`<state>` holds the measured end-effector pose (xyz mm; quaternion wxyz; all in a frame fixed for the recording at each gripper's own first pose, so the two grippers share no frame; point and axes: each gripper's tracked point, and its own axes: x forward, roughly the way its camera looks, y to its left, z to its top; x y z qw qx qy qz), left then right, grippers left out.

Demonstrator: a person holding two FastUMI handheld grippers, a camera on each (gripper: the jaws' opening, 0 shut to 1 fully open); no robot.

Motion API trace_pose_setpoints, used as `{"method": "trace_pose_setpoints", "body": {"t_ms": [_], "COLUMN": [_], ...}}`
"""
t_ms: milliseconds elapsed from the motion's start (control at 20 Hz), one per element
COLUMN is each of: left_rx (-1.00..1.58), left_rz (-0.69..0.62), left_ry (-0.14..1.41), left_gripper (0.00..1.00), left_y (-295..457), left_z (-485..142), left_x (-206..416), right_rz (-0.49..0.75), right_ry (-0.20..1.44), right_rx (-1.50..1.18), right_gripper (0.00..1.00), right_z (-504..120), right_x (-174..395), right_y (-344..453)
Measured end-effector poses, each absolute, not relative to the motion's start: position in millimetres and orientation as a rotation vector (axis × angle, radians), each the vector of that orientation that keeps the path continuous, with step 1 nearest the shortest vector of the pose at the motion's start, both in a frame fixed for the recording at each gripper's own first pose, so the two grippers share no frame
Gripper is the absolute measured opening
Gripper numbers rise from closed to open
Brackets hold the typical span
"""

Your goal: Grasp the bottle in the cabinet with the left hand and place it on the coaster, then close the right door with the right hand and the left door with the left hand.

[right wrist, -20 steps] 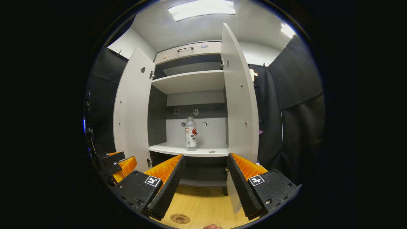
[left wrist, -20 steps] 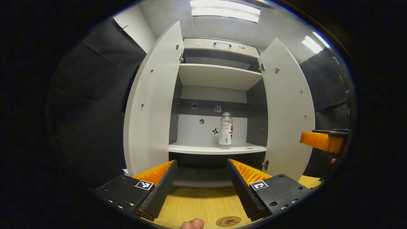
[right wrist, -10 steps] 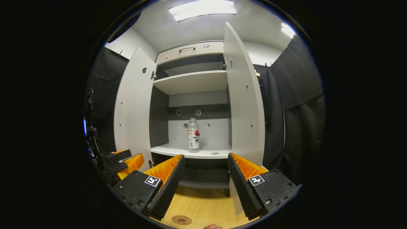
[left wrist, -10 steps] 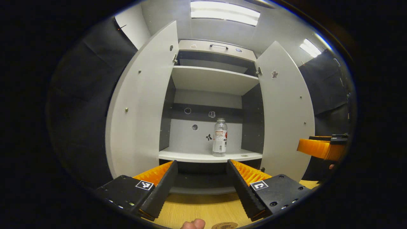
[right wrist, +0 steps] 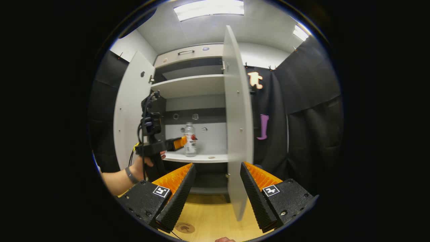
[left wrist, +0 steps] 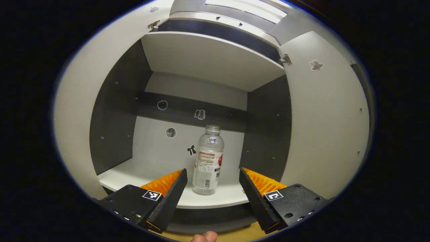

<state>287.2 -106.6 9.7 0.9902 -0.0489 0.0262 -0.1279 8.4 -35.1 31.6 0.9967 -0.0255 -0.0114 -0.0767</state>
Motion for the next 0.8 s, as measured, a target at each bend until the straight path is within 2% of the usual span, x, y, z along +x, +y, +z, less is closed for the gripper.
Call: {"method": "trace_pose_setpoints", "body": {"t_ms": [100,250,600,650,750,800], "left_rx": [-0.098,-0.064,-0.038,-0.037,-0.038,-0.049], "left_rz": [-0.293,-0.285,-0.248,-0.252,-0.256,-0.267], "left_ry": [0.095,0.082,0.095,0.091,0.095,0.078], "left_gripper": [0.95,0.95,0.94,0.93,0.8,0.78], "left_y": [-118,-121,-122,-121,-117,-117], "left_z": [-3,-1,0,2,5,11], "left_x": [305,333,383,384,377,369], "right_rz": [-0.205,-0.256,-0.282,-0.28,-0.274,-0.268], "right_ry": [-0.018,-0.014,-0.025,-0.025,-0.022,-0.022], "right_rx": [-0.053,-0.052,-0.046,-0.048,-0.048,-0.046], "right_gripper": [0.83,0.83,0.83,0.83,0.83,0.83], "right_z": [33,36,37,37,35,35], "right_x": [1,-5,-11,-11,-9,-8], "right_y": [-49,-64,-71,-71,-71,-69]}}
